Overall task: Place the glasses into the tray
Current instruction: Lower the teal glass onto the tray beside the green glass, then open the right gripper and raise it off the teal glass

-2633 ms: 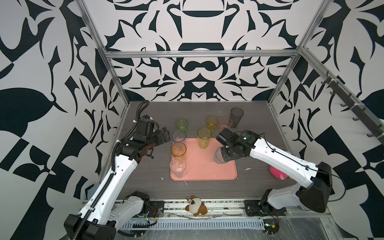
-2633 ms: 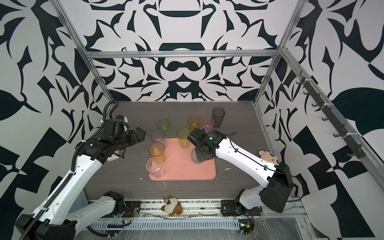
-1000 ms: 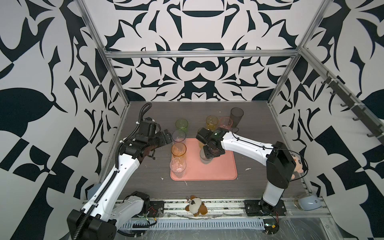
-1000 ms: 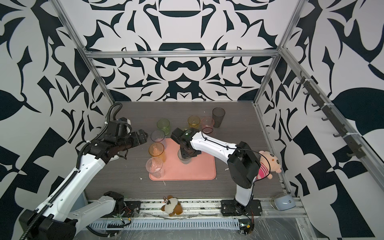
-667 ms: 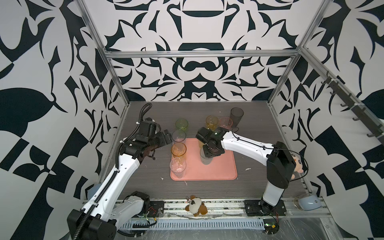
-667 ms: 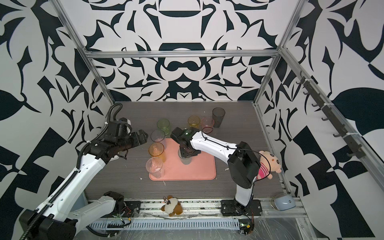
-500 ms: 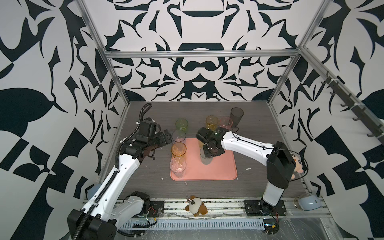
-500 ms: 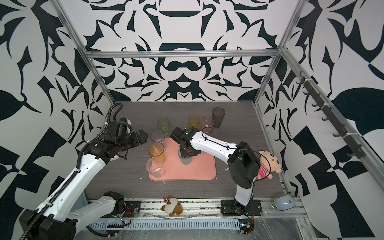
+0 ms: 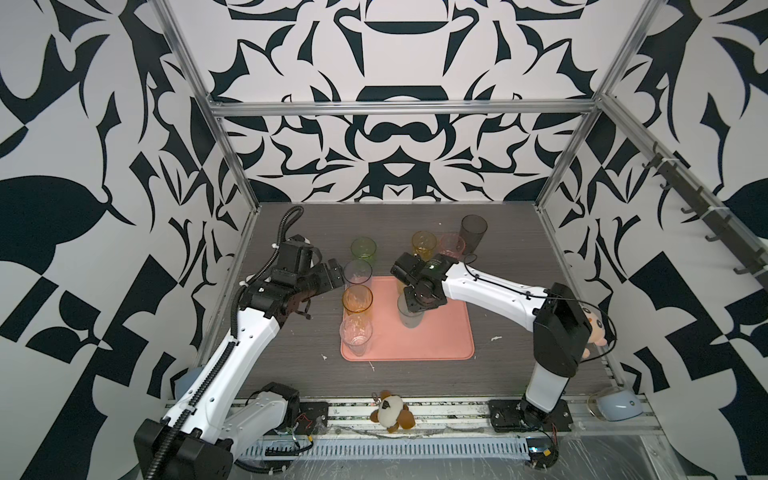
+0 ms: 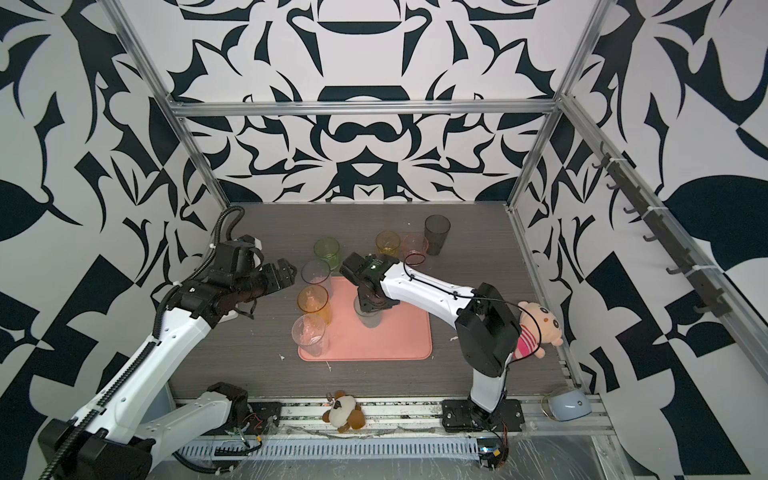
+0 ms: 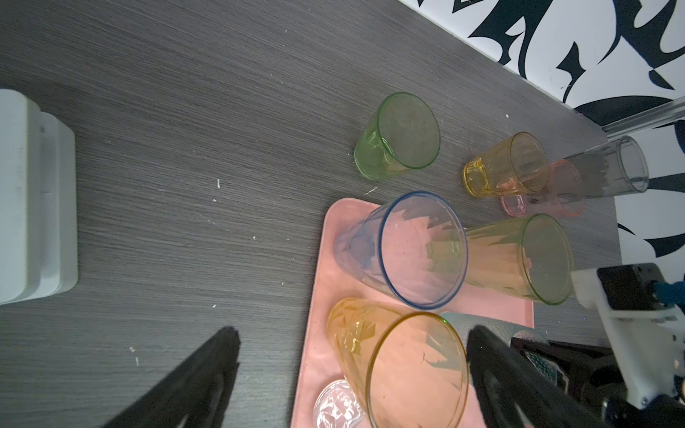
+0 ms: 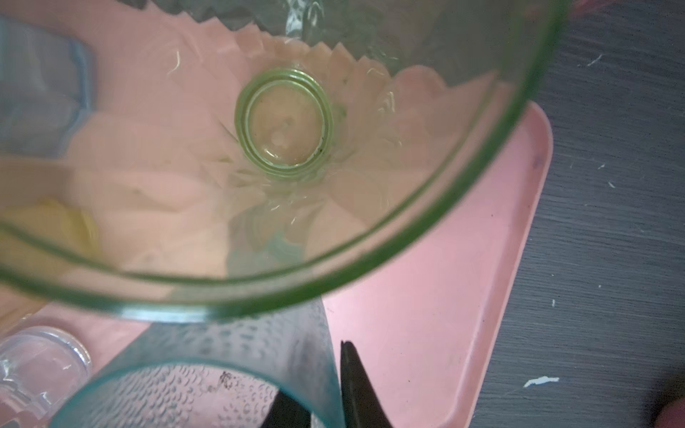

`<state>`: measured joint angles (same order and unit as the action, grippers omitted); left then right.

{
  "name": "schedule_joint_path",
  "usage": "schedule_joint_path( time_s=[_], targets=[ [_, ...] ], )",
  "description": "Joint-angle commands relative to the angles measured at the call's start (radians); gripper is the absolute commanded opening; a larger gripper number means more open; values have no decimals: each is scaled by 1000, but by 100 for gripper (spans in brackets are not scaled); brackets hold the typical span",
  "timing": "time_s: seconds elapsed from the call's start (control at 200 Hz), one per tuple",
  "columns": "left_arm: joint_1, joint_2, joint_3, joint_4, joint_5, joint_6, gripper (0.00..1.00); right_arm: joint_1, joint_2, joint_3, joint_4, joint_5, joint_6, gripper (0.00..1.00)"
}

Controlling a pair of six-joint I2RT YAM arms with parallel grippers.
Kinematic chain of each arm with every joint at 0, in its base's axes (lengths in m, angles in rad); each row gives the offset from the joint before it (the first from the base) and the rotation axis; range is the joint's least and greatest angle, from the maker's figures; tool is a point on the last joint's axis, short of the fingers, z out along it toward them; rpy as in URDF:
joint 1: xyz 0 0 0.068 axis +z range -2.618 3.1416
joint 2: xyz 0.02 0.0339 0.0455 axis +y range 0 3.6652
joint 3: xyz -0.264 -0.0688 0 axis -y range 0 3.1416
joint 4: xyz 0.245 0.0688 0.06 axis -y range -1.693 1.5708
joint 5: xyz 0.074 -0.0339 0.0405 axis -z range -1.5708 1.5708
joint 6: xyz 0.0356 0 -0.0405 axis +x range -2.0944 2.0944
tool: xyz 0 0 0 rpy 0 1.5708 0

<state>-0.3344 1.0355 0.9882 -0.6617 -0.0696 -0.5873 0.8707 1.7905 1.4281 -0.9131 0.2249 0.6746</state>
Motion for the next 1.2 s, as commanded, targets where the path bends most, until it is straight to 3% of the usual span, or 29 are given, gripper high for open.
schedule_joint_path(
  time_s=[0.0,0.94,1.195],
  targets=[
    [-3,-14,-20,4,5,-10,100,-5,-8,37,7,29,4,19],
    [-3,-17,-20,4,9,-11,99,-41,-5,28,76,25,-9,18],
    [-3,-14,-13,1,10,-11,100,-42,-20,41,66,21,-17,23]
  ],
)
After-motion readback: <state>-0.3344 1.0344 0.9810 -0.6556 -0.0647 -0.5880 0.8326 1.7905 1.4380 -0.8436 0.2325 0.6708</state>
